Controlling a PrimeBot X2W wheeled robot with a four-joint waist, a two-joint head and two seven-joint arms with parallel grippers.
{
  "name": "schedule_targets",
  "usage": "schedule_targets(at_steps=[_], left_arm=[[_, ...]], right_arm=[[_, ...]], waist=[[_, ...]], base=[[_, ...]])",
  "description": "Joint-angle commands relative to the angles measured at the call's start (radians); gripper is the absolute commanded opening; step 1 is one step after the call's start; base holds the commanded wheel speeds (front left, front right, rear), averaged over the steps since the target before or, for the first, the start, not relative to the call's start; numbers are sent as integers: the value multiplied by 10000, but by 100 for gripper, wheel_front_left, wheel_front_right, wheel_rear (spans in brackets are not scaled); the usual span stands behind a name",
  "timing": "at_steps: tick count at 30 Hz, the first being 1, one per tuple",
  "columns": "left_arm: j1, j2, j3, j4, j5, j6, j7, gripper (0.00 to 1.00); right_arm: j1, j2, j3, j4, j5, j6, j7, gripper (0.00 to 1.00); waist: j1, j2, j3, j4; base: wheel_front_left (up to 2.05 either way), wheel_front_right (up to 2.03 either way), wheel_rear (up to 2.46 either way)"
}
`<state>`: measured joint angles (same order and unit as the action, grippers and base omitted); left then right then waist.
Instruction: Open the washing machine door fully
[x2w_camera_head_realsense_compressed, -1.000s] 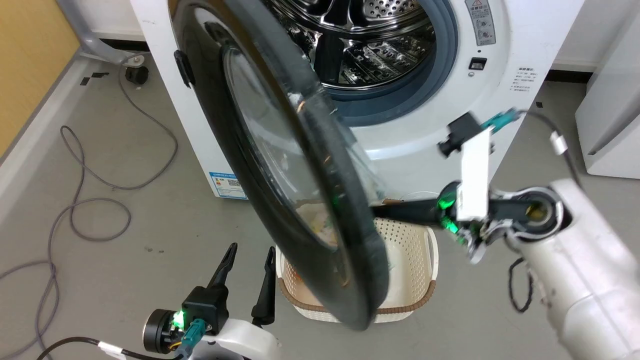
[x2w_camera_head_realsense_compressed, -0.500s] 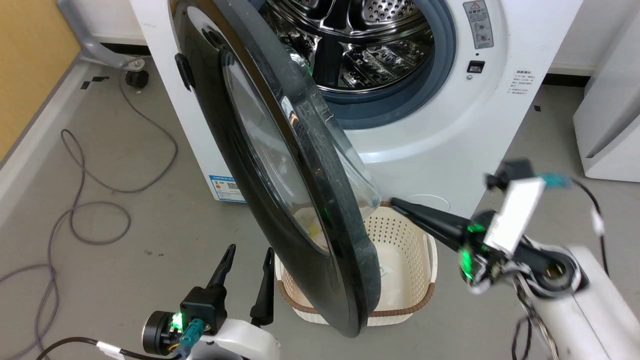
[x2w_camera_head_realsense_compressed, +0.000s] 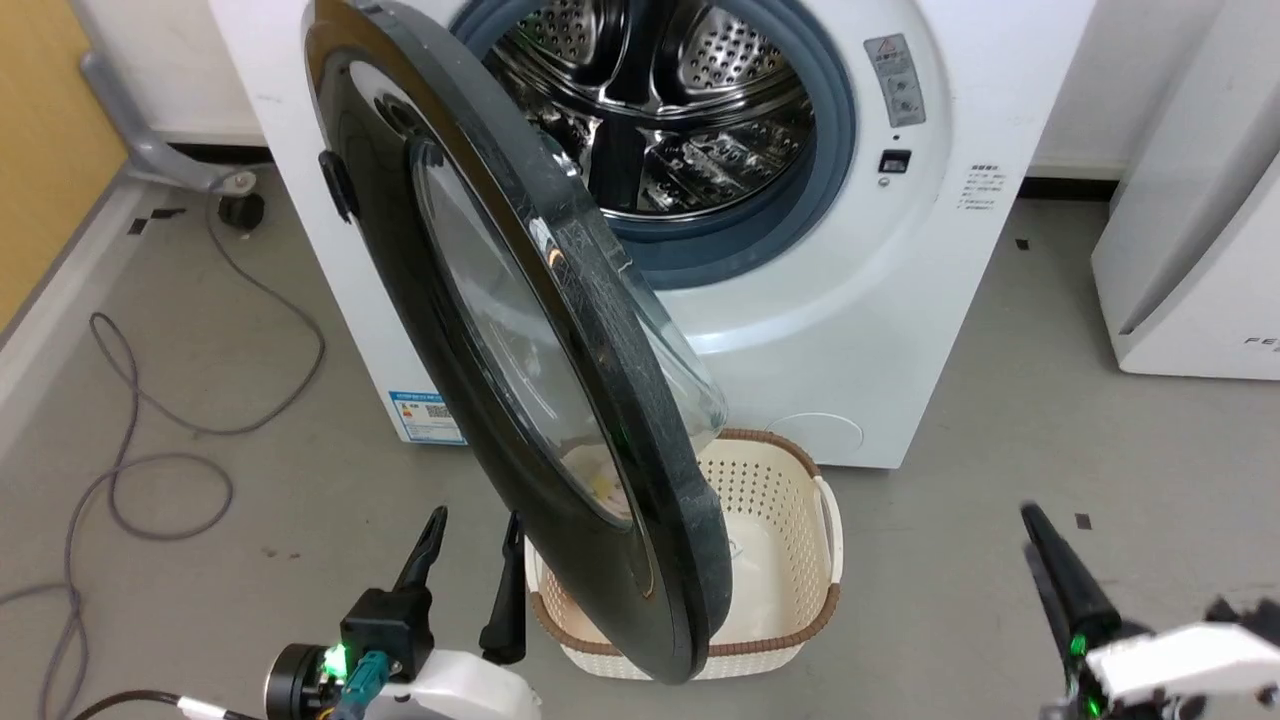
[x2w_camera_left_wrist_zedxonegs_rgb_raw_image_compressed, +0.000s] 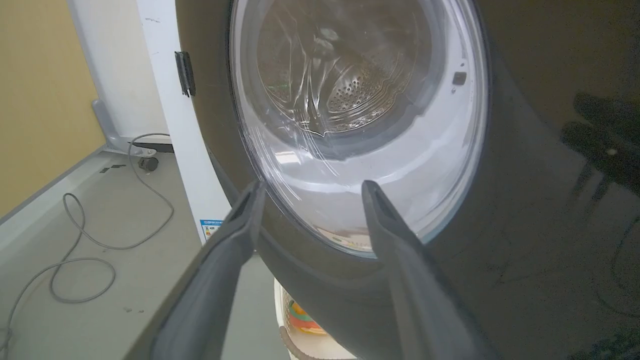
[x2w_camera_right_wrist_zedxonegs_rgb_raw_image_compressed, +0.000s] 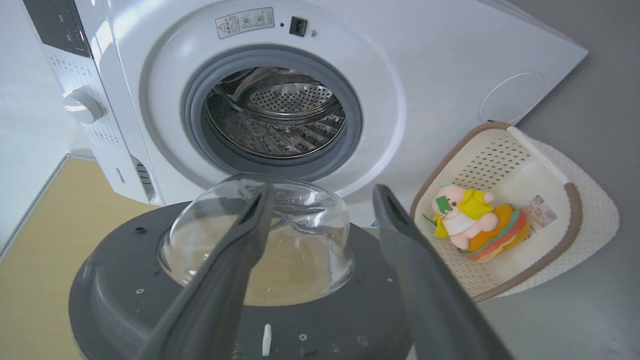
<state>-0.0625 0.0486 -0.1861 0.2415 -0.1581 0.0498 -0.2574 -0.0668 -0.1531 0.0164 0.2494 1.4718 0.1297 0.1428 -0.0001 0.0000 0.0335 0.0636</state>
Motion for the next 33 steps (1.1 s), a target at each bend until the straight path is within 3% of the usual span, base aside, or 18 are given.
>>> schedule_targets(at_steps=[1, 7, 11, 15, 19, 24, 28, 31, 32, 33], left_arm=[[138, 16, 51, 32, 99, -37, -44, 100], [133, 16, 181, 40, 175, -88, -44, 100], [127, 16, 290, 24, 236, -112, -44, 100], [157, 16, 449, -13, 294, -129, -44, 100], [130, 16, 545, -32, 346, -161, -44, 100], [129, 16, 633, -35, 405, -172, -44, 100], [134, 16, 625, -19, 441, -166, -44, 100], [114, 16, 619, -48, 471, -153, -44, 80], [106, 16, 618, -61, 469, -154, -44, 49], [103, 16, 620, -63, 467, -160, -44, 28]], right_arm=[[335, 2, 53, 10, -766, 10, -679, 100], [570, -66, -141, 518, -3909, 10, -3211, 100], [512, -43, -899, 422, -6753, 10, -3880, 100], [518, 440, -1830, -603, -9849, 10, -3995, 100], [767, 842, -1942, -1857, -12213, 10, -3725, 100], [1277, 1003, -1352, -2804, -13811, 10, -3040, 100], [1635, 1023, -877, -2753, -14090, 10, -2683, 100], [1743, 1025, -775, -2425, -14058, 10, -2712, 100], [1740, 1026, -760, -2308, -14006, 10, -2750, 100], [1728, 1026, -747, -2204, -13994, 10, -2787, 100]], waist=[[1, 0, -63, -39], [1, 0, -97, -77], [1, 0, -96, -95], [1, 0, -77, -130], [1, 0, -33, -138], [1, 0, -47, -137], [1, 0, -57, -96], [1, 0, -35, -61], [1, 0, -25, -51], [1, 0, -17, -47]], base=[[0, 0, 0], [0, 0, 0], [0, 0, 0], [0, 0, 0], [0, 0, 0], [0, 0, 0], [0, 0, 0], [0, 0, 0], [0, 0, 0], [0, 0, 0]])
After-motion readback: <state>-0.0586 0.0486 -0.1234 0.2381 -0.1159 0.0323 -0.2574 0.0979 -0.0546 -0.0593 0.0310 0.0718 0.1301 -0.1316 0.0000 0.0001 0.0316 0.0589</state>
